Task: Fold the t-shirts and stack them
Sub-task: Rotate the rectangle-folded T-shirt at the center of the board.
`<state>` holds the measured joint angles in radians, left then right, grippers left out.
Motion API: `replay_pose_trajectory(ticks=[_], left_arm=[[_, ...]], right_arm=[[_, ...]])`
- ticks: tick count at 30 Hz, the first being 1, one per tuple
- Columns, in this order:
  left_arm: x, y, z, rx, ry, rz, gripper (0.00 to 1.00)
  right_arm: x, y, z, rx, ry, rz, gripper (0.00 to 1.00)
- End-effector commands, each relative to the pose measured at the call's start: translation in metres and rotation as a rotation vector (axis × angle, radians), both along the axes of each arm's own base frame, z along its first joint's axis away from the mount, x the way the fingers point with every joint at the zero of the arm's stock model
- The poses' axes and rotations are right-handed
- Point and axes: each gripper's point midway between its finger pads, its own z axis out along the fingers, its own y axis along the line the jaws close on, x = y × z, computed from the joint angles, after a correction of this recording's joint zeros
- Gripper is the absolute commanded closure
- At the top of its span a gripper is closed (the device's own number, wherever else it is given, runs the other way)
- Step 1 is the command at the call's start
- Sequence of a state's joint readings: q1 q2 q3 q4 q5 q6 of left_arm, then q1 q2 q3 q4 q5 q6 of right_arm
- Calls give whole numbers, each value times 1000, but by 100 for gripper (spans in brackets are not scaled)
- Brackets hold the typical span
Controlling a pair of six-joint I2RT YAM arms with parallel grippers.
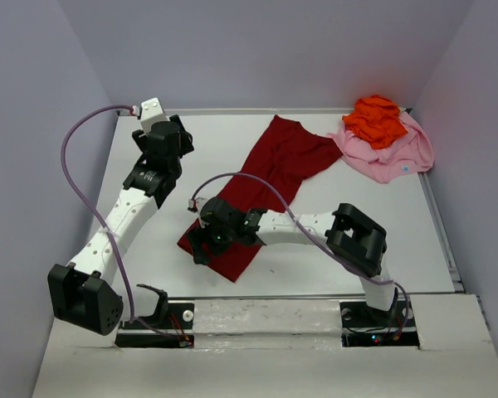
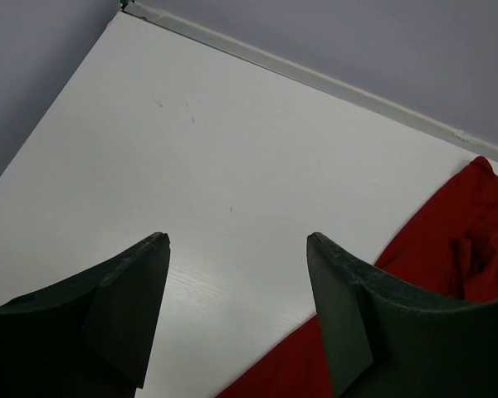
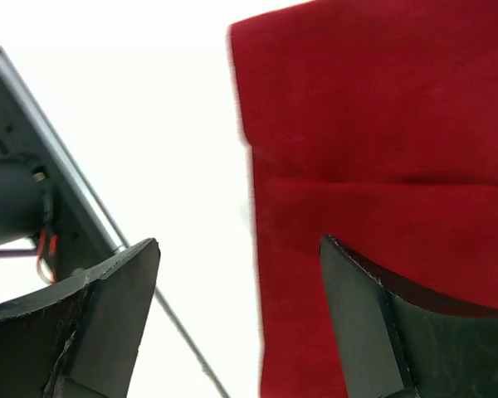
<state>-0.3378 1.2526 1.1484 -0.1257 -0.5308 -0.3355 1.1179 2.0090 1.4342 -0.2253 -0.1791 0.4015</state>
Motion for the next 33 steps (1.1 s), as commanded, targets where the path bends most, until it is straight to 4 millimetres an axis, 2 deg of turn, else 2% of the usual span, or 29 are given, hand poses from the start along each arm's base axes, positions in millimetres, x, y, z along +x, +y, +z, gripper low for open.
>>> replay_pose_trajectory(ticks=[1, 4, 7, 8, 10, 11, 14, 15, 18, 21, 22, 24, 25, 27, 29, 30, 32, 33], left_arm=[[0, 6, 27, -37, -79, 24, 23], [-1, 7, 29, -37, -84, 25, 23], [-2, 7, 29, -37, -85, 23, 23], [-2, 7, 31, -39, -89, 23, 23], [-3, 7, 32, -39, -92, 23, 23], [-3, 7, 32, -39, -92, 23, 23], [-3, 8, 32, -40, -91, 21, 23], [-2, 8, 32, -42, -92, 22, 23], [-2, 8, 32, -41, -90, 23, 23], [-1, 9, 29, -40, -82, 24, 23], [0, 7, 30, -43, -84, 18, 23], [1, 7, 28, -44, -77, 18, 23], [1, 7, 28, -45, -75, 16, 23], [2, 8, 28, -49, -74, 16, 23], [2, 8, 29, -57, -78, 11, 23], [2, 7, 28, -59, -76, 7, 23], [2, 7, 28, -60, -78, 6, 23], [3, 8, 29, -61, -79, 6, 23]], right_arm=[[-7, 22, 12, 65, 16, 9, 17], [-12, 13, -9, 21, 44, 4, 18], [-18, 0, -20, 2, 66, -9, 17], [-24, -11, -32, -26, 84, -15, 17], [-28, -21, -36, -33, 95, -30, 18], [-35, -34, -48, -62, 119, -33, 18], [-44, -45, -51, -56, 147, -44, 18], [-50, -56, -59, -74, 162, -48, 18], [-59, -69, -60, -80, 190, -55, 18], [-69, -92, -63, -117, 206, -65, 18], [-75, -105, -68, -144, 220, -75, 18], [-80, -115, -55, -125, 217, -78, 18], [-88, -132, -61, -159, 232, -82, 18], [-88, -150, -52, -177, 202, -118, 18], [-92, -174, -56, -218, 199, -158, 18], [-95, -182, -48, -210, 196, -168, 18], [-102, -199, -49, -225, 211, -203, 18], [-101, -200, -43, -210, 206, -215, 18]])
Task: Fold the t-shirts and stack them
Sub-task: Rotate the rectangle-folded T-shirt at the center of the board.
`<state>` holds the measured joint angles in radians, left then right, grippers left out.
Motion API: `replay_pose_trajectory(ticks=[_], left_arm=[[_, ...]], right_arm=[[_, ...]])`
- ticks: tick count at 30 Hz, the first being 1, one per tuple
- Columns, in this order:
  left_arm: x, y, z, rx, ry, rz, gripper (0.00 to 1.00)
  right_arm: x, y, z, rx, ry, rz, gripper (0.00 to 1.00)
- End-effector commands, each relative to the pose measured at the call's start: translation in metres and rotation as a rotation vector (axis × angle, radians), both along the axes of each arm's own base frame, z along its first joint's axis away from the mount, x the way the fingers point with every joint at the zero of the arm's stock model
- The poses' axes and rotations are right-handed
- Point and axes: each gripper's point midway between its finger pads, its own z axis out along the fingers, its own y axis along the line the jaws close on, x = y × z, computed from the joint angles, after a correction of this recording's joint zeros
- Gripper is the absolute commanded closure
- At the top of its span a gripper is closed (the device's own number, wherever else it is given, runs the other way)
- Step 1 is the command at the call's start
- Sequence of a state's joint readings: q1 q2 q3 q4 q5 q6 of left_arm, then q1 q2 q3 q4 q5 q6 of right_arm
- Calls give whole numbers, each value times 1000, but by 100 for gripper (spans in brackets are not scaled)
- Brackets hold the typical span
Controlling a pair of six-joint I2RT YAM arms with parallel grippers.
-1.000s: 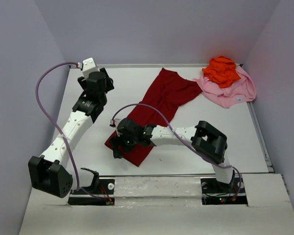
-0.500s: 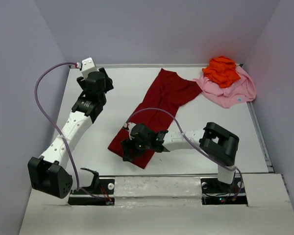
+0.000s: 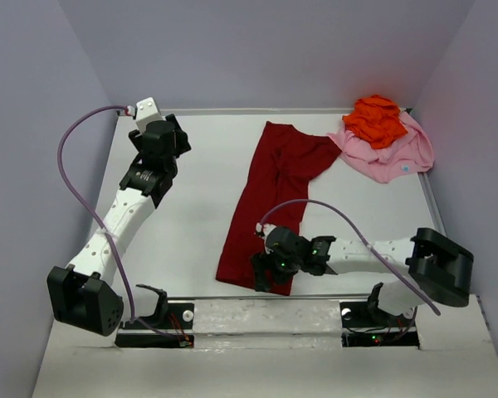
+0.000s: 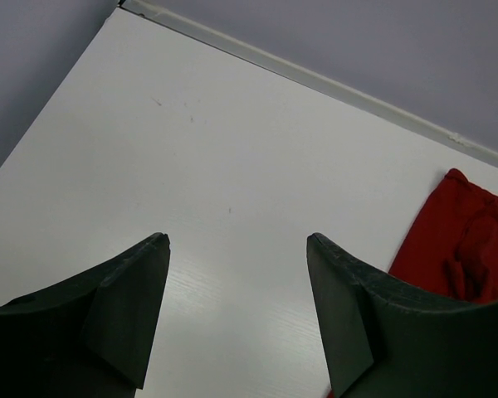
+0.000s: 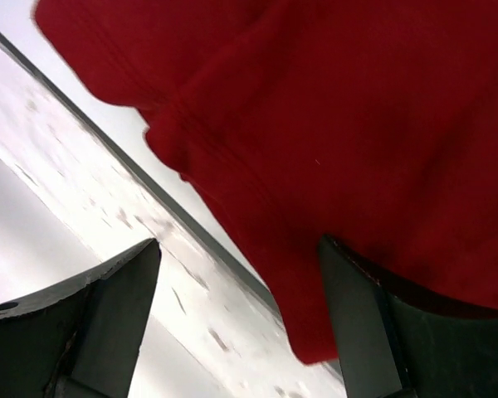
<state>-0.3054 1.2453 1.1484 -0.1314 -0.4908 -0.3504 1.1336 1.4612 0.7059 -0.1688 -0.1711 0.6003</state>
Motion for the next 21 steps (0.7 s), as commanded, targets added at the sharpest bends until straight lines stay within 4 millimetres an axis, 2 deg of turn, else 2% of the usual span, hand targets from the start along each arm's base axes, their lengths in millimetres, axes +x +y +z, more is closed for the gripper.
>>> replay_pose_trajectory(ticks=[1, 4, 6, 10, 11, 13, 14, 16, 17, 18, 20, 21], left_arm=[[2, 1, 27, -34, -74, 7, 23], [3, 1, 26, -37, -72, 3, 23], [3, 0, 25, -34, -70, 0, 23], [3, -1, 24, -38, -67, -3, 23], [3, -1, 24, -40, -67, -4, 23], [4, -1, 23, -37, -64, -3, 23], [4, 0, 23, -36, -64, 0, 23], [3, 1, 21, -36, -63, 0, 23], [3, 0, 21, -37, -64, -2, 23], [3, 0, 20, -36, -61, -3, 23], [4, -1, 20, -39, -60, -4, 23], [4, -1, 19, -37, -59, -6, 23]], right_arm=[[-12, -51, -8, -130, 27, -98, 17], [-16, -72, -9, -159, 24, -141, 17], [-13, -77, 1, -145, -8, -158, 16], [5, -70, 34, -116, -101, -170, 16], [24, -56, 63, -71, -186, -188, 15], [46, -44, 93, -42, -283, -216, 14], [62, -29, 127, 7, -359, -220, 13], [96, -22, 139, -53, -481, -267, 12], [115, -12, 164, -29, -531, -305, 12], [143, -9, 154, -82, -560, -349, 12], [179, -4, 155, -107, -597, -369, 12], [198, 14, 169, -17, -594, -365, 12]])
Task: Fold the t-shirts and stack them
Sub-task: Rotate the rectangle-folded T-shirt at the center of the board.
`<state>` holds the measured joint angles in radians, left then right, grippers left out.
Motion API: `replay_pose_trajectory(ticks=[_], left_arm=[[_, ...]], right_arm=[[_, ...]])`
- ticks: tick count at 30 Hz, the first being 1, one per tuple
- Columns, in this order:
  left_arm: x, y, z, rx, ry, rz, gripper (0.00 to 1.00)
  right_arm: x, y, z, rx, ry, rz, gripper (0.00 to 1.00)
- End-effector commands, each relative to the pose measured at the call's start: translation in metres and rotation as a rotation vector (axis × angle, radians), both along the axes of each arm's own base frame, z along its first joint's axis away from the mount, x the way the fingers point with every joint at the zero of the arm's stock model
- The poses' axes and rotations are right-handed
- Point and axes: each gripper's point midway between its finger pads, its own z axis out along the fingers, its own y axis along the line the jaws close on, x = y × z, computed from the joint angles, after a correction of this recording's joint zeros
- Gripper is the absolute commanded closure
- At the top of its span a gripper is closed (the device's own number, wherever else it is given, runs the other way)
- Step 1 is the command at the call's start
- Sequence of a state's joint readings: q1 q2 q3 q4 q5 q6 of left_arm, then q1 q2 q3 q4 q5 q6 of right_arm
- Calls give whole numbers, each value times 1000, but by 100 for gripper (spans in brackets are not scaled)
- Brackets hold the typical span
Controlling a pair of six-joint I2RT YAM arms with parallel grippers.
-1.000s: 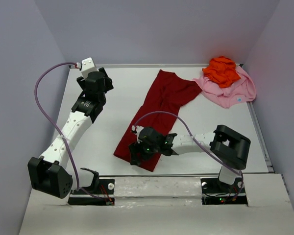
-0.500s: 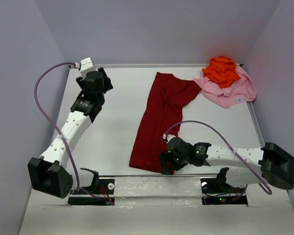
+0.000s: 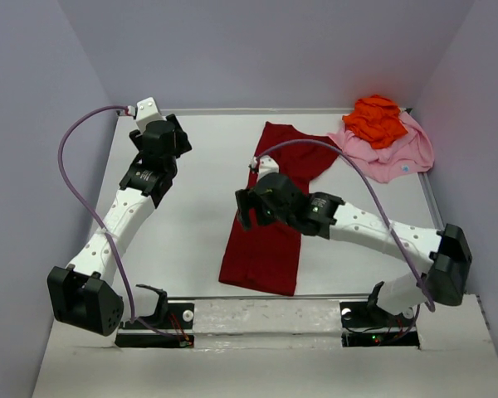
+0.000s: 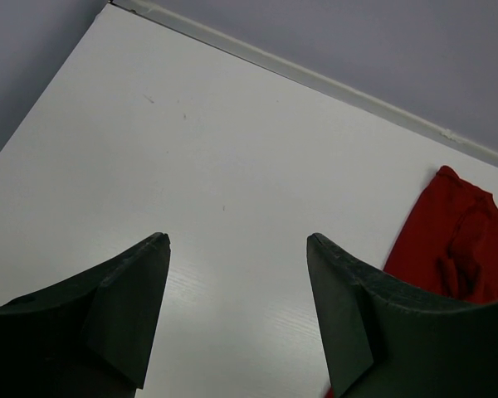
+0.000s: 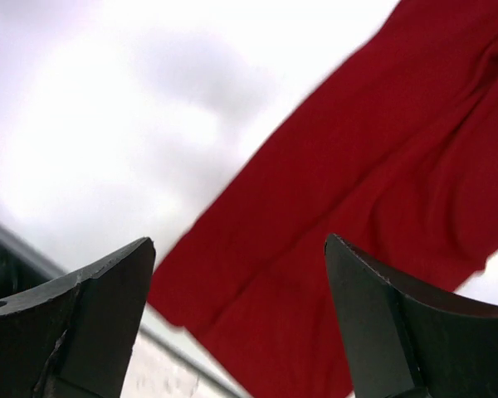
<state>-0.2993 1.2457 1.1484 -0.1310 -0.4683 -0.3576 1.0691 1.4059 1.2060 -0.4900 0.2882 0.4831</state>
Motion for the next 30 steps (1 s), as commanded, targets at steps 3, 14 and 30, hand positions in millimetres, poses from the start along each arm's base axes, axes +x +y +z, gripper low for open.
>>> replay_pose_trajectory(ticks=[3, 14, 30], left_arm=[[2, 3, 20, -16, -57, 20, 23], [3, -3, 19, -32, -60, -9, 23], [8, -8, 13, -39, -37, -30, 23]], right_arm=[[169, -12, -19, 26, -39, -188, 14], [355, -69, -37, 8, -78, -419, 14], [355, -116, -125, -33, 116, -458, 14]])
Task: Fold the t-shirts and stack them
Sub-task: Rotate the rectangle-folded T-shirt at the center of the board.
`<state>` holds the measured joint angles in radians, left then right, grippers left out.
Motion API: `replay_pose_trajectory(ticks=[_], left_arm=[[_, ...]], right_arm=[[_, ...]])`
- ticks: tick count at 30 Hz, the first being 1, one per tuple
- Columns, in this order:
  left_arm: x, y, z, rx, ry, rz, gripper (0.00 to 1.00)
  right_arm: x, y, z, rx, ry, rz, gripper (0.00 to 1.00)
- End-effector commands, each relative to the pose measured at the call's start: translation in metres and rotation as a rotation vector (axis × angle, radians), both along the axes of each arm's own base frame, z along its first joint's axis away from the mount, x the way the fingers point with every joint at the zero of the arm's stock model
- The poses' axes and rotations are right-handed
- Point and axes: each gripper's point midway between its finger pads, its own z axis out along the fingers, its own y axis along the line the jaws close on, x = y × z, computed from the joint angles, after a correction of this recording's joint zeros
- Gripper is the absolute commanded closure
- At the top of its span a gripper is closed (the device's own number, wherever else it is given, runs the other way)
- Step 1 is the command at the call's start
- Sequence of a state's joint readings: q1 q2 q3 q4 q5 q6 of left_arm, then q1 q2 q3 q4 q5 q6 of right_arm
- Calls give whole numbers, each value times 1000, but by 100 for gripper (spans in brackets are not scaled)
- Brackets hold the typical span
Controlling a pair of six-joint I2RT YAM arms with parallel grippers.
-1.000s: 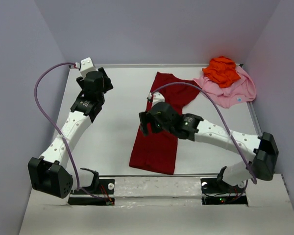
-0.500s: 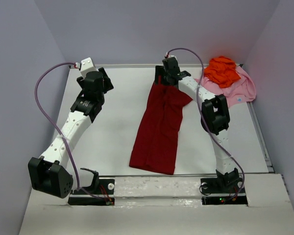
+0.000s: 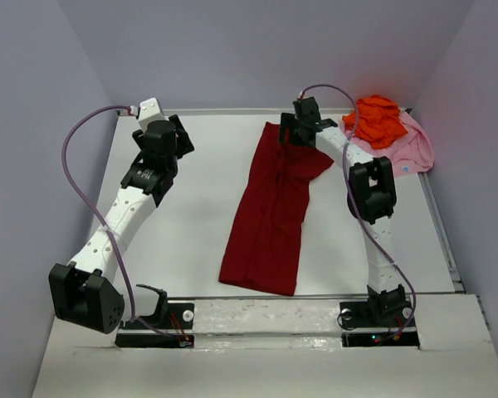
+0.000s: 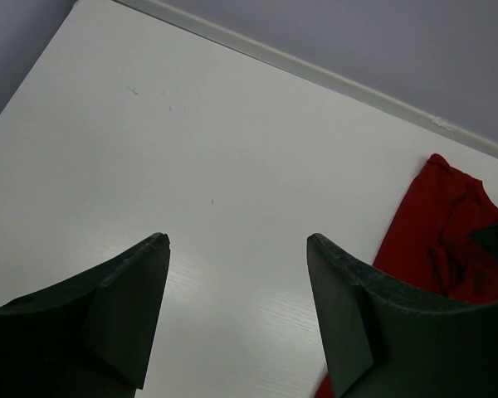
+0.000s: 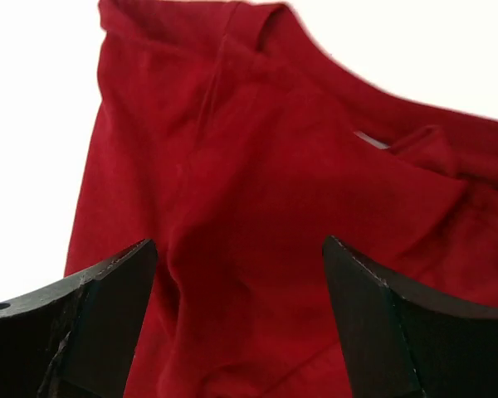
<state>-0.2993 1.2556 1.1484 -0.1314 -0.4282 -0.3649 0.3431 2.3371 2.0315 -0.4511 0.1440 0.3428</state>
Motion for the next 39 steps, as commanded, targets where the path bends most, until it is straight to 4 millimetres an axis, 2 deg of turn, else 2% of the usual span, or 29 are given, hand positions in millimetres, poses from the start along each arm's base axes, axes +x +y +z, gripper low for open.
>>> replay_pose_trajectory(ticks=[1, 3, 4, 6, 8, 9, 10, 11, 12, 15, 16, 17, 19, 21, 23, 24, 25, 26, 28, 30, 31, 34, 35, 36, 37, 38, 39], left_arm=[[6, -1, 17, -23, -47, 4, 23], [6, -1, 16, -22, -44, 3, 23], [6, 0, 16, -23, -47, 5, 23], [6, 0, 15, -18, -42, 8, 23], [7, 0, 14, -19, -40, 8, 23], [7, 0, 14, -20, -40, 7, 23], [7, -1, 13, -20, -40, 5, 23], [7, 0, 13, -18, -39, 6, 23], [7, 0, 14, -18, -39, 10, 23], [7, 0, 13, -18, -38, 7, 23], [7, -1, 12, -19, -36, 4, 23], [7, 0, 12, -20, -35, 4, 23], [8, -1, 11, -20, -32, 1, 23], [8, -2, 10, -20, -31, -2, 23], [8, -2, 10, -22, -31, -1, 23], [8, -2, 11, -22, -31, -3, 23], [8, -2, 10, -22, -29, -3, 23], [8, -2, 10, -22, -29, -3, 23], [9, -3, 8, -19, -24, -5, 23], [10, -3, 6, -20, -20, -4, 23], [11, -3, 5, -20, -19, -4, 23], [11, -5, 3, -23, -14, -10, 23], [12, -5, 3, -25, -16, -10, 23], [12, -5, 2, -27, -13, -11, 23], [13, -6, 2, -28, -13, -13, 23], [13, -6, 1, -27, -11, -13, 23], [13, -6, 1, -28, -10, -13, 23]], right_arm=[[-8, 28, -20, 72, 60, 88, 14], [-3, 35, -22, 89, 65, 106, 14], [-7, 43, -39, 115, 107, 142, 14], [-6, 58, -51, 161, 144, 201, 14], [-6, 70, -56, 203, 161, 240, 14], [-6, 81, -50, 252, 160, 288, 15], [-7, 86, -58, 269, 174, 306, 15], [-7, 96, -50, 315, 166, 350, 15], [-7, 100, -59, 331, 180, 366, 15], [-5, 112, -58, 380, 176, 406, 15], [2, 111, -50, 402, 148, 414, 14], [4, 110, -56, 436, 162, 409, 14], [6, 118, -48, 536, 153, 435, 14], [10, 118, -49, 601, 155, 435, 14], [16, 119, -42, 679, 146, 439, 14], [21, 115, -45, 696, 140, 437, 14], [24, 118, -36, 713, 119, 450, 15], [27, 112, -41, 716, 124, 439, 14], [30, 114, -35, 722, 100, 459, 15], [35, 110, -24, 713, 67, 477, 14], [35, 110, -11, 709, 45, 496, 15], [31, 108, 14, 671, -4, 543, 15], [31, 106, 43, 643, -63, 573, 15], [29, 104, 57, 627, -86, 581, 14], [25, 102, 83, 602, -131, 602, 14], [24, 100, 77, 599, -114, 591, 14], [19, 98, 107, 576, -166, 613, 14]])
